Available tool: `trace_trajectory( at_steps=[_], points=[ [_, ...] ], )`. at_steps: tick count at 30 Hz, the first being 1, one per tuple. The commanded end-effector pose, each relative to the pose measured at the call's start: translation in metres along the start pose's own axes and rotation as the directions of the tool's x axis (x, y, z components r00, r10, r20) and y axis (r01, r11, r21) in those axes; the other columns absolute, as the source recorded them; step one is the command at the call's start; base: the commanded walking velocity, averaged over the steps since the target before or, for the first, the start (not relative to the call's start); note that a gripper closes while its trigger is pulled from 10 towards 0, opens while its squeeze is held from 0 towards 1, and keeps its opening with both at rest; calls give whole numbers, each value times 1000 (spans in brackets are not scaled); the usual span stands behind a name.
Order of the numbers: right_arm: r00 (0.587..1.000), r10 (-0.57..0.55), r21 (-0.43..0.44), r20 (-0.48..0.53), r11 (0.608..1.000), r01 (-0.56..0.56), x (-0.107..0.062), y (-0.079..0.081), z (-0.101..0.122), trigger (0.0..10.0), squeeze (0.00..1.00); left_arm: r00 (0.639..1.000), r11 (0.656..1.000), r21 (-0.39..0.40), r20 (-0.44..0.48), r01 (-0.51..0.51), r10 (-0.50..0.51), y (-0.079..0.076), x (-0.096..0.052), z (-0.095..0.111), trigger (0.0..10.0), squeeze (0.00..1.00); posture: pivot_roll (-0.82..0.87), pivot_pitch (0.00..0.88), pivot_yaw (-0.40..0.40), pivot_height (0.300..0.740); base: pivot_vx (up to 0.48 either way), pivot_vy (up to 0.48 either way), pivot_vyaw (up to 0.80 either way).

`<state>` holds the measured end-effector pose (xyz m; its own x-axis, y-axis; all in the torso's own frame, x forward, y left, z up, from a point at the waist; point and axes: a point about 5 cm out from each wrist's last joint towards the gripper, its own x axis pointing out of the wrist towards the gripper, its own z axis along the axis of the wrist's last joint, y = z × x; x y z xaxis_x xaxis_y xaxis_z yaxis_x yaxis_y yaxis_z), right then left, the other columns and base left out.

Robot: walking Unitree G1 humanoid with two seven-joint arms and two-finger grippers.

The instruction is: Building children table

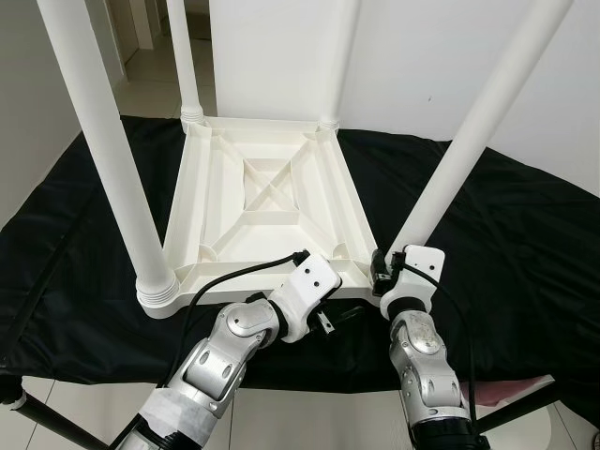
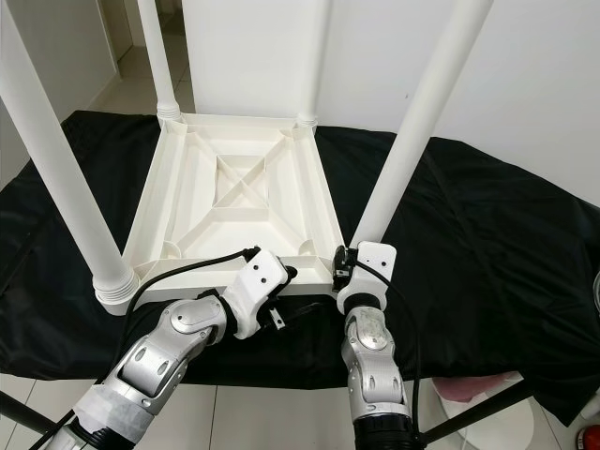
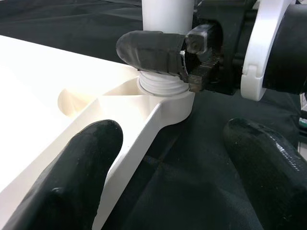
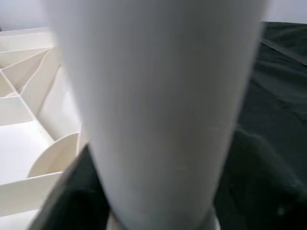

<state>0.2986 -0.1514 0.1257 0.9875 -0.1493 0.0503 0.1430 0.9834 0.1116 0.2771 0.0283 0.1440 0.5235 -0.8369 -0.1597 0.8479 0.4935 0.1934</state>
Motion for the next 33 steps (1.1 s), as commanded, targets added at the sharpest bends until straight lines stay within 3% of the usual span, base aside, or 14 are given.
trace_trajectory(
  at_steps=[1,7,8,9,10,12,15,18,20,23,25,31,33],
  points=[
    [999,-33,11,-8,999,33,-2,-9,0,10000,1000,1000,1000,11,3,16,-16,-4,1,1,10000,0,42,16,-64,740,0,0,0],
    [999,39,5,27,999,-39,-5,-15,5,10000,1000,1000,1000,9,3,18,-18,-6,1,0,10000,0,40,14,-64,740,0,0,0],
    [995,95,3,16,995,-95,-6,-20,4,10000,925,1000,1000,8,3,18,-18,-6,1,0,10000,0,39,16,-64,740,0,0,0],
    [995,95,3,16,995,-95,-6,-20,4,10000,925,1000,1000,8,3,18,-18,-6,1,0,10000,0,39,16,-64,740,0,0,0],
    [987,161,2,1,987,-161,-8,-24,3,10000,0,1000,1000,7,2,18,-18,-6,1,0,10000,0,37,18,-63,740,0,0,0],
    [962,272,-14,-28,962,-273,-9,-32,2,10000,0,1000,1000,6,1,17,-17,-6,1,0,10000,0,36,19,-64,740,0,0,0],
    [952,303,-18,-36,953,-303,-9,-34,2,10000,0,1000,1000,7,1,17,-17,-6,1,0,10000,0,36,19,-64,740,0,0,0],
    [909,411,-79,-66,906,-415,-7,-41,2,10000,0,1000,1000,7,1,21,-21,-5,1,0,10000,0,23,25,-49,740,0,0,0],
    [909,411,-79,-66,906,-415,-7,-41,2,10000,0,1000,1000,7,1,21,-21,-5,1,0,10000,0,23,25,-49,740,0,0,0],
    [830,547,-166,-109,813,-558,-3,-47,5,10000,0,1000,1000,8,1,25,-25,-5,2,1,10000,0,17,28,-44,740,0,0,0],
    [802,584,-181,-121,782,-597,0,-47,7,10000,0,1000,1000,8,1,26,-26,-4,2,1,10000,0,16,31,-42,740,0,0,0],
    [744,650,-214,-159,713,-668,9,-42,7,10000,0,1000,1000,7,3,24,-25,-4,3,2,10000,0,18,33,-44,740,0,0,0],
    [741,652,-217,-161,709,-671,10,-41,7,10000,0,1000,1000,7,3,24,-24,-4,3,2,10000,0,18,33,-44,740,0,0,0]
  ],
)
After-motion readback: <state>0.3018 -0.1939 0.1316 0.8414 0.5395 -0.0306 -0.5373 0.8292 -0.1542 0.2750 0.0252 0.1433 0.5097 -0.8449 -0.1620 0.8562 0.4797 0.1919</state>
